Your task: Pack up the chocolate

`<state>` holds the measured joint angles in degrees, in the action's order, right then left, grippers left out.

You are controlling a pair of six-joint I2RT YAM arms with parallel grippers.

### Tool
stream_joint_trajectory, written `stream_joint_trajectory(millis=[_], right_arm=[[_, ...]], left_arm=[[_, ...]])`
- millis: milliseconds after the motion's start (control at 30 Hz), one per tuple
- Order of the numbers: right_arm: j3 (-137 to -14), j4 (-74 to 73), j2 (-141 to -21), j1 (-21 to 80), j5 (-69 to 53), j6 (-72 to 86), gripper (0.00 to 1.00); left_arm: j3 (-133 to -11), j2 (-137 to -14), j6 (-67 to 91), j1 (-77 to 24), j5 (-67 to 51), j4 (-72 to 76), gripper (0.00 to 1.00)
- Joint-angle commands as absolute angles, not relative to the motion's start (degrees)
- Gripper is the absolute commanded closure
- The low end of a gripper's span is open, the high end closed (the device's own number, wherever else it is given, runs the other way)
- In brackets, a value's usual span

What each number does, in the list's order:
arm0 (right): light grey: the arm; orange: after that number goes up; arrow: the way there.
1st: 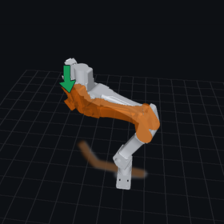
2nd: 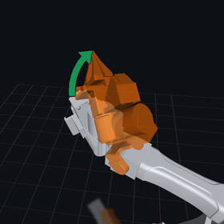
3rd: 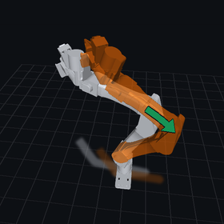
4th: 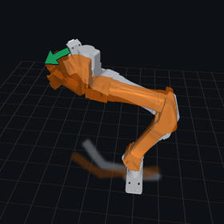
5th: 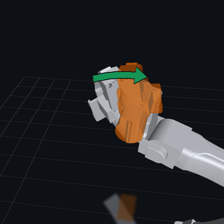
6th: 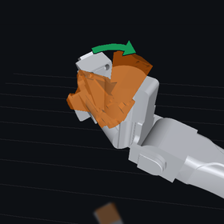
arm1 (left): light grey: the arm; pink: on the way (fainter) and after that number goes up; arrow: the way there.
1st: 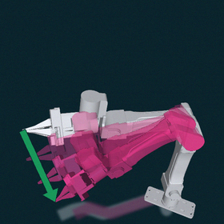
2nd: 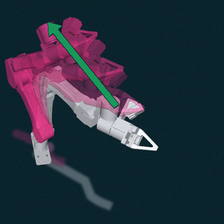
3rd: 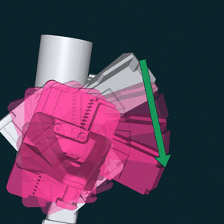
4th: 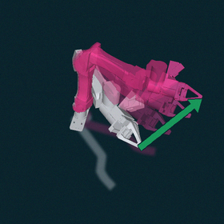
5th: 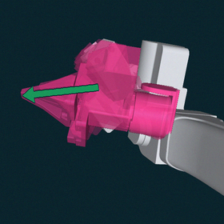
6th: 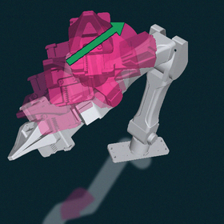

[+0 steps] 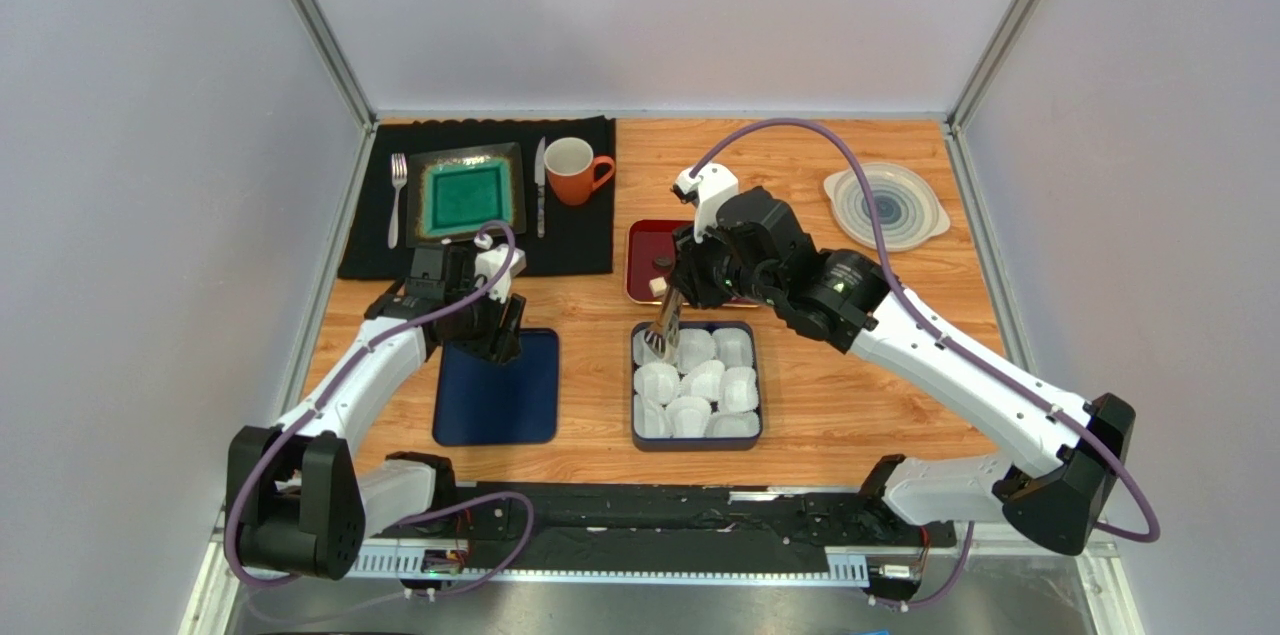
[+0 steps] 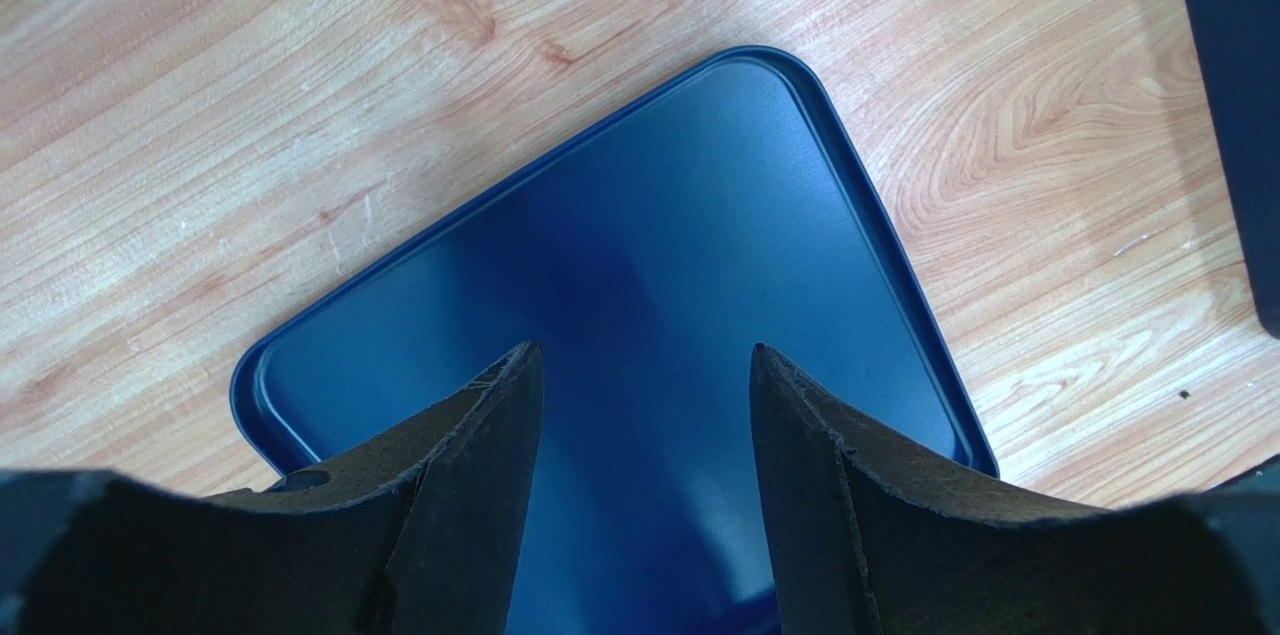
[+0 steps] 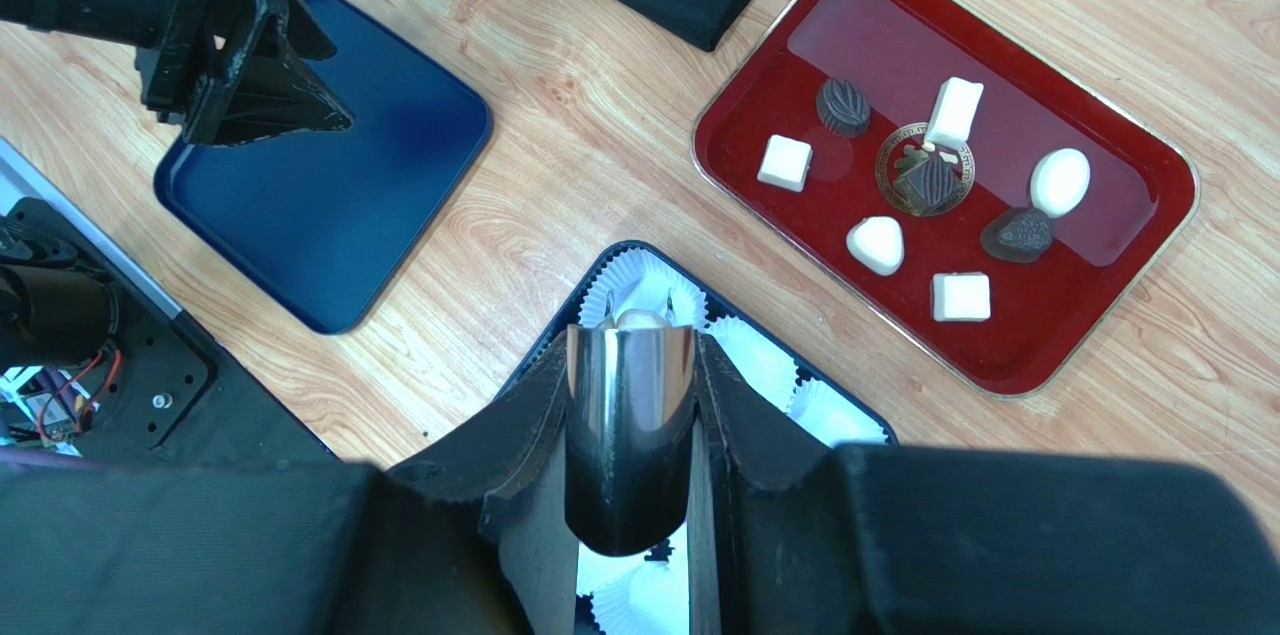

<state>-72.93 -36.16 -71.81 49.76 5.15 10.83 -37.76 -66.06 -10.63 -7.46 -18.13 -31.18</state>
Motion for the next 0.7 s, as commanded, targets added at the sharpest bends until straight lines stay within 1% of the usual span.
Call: stream_joint_trajectory(millis=[0, 233, 400, 500, 533, 667], right_arm=[[-74.71, -32.26, -72.25, 50.10, 6.33, 9.76, 0.95], [-74.53, -32.08, -72.60, 50.01, 7.12, 9.67, 0.86], [-74.97, -31.64, -72.69, 50.10, 7.12, 10.02, 0.83], [-75.67, -31.55, -72.69, 50.01, 6.59, 10.02, 0.80], [-75.85, -31.55, -72.60, 50.10, 6.24, 10.19, 0.77], [-76.38, -31.90, -72.69, 50.10, 5.98, 10.63, 0.75]], left_arm=[[-37.71, -64.51, -11.69, -7.38, -19.51, -31.46, 0.39], [-37.71, -64.16, -11.95, -7.38, -19.51, -31.55, 0.39], [-37.71, -63.72, -12.04, -7.38, -19.77, -31.82, 0.39], [-37.62, -63.63, -12.04, -7.38, -19.51, -31.82, 0.39], [-37.70, -63.72, -12.04, -7.38, -19.60, -31.82, 0.39], [-37.62, -63.46, -12.13, -7.38, -19.69, -31.82, 0.39]])
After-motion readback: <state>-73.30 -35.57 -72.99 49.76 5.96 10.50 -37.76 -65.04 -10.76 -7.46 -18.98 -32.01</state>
